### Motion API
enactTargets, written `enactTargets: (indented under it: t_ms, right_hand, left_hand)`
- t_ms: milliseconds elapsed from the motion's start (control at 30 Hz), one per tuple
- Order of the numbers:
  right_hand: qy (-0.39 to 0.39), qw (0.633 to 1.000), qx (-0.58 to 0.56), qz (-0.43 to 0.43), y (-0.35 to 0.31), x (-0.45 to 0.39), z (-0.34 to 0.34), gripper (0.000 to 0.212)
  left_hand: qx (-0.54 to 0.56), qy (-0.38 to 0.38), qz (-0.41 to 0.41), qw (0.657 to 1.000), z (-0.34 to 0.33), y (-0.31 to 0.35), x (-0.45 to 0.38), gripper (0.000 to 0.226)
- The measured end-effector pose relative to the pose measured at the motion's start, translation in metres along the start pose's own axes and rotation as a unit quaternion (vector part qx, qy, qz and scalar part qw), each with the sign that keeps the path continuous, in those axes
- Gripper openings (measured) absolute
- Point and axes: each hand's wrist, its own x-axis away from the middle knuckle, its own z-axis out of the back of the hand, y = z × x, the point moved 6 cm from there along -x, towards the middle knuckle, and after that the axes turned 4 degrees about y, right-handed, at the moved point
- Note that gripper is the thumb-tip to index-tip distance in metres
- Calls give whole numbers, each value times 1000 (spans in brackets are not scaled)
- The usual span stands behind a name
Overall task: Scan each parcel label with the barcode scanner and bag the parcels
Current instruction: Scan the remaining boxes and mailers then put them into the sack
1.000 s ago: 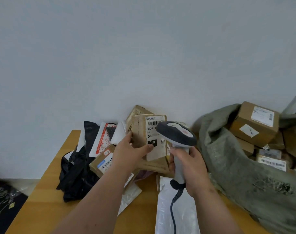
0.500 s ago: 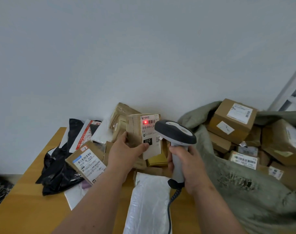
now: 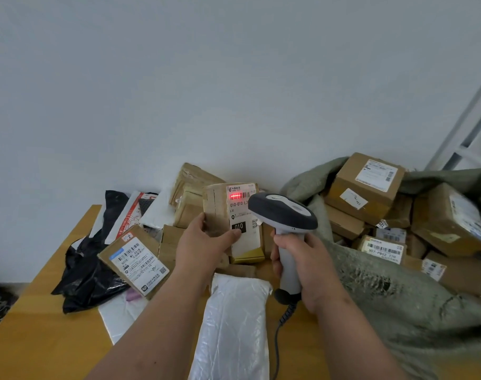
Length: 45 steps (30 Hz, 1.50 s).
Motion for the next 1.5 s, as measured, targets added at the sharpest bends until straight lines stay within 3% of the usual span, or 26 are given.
enactTargets:
  t_ms: [333,700,833,1067,1233,1367,1500]
  right_hand:
    - [64,998,-13,4,1,14,-10,7]
    - [213,973,-72,57,-1,25,26,8]
    - [249,958,-112,82,-10,23,54,7]
    - [282,945,-134,98,-27,11,120,13]
    - [289,939,-136,123,-40,-5,174,15]
    - [303,936,-130,126,-38,-20,207,15]
    - [292,949,-83,82,-23,-40,221,20]
  left_hand:
    - [-24,-38,-21,999,7,2,-5,93]
    - [-60,-74,-163,982,-10,53,11,88]
    - [-45,-96,-193,976,-36,82,21,88]
    - [2,-147,-166,975,-120,112,38,93]
    - [-14,-190,-150,970,-184,126,54,71]
    - [-101,-222,-156,957,-229,127,57,60]
    - [-312,-231,-199,900,-249,109,50,54]
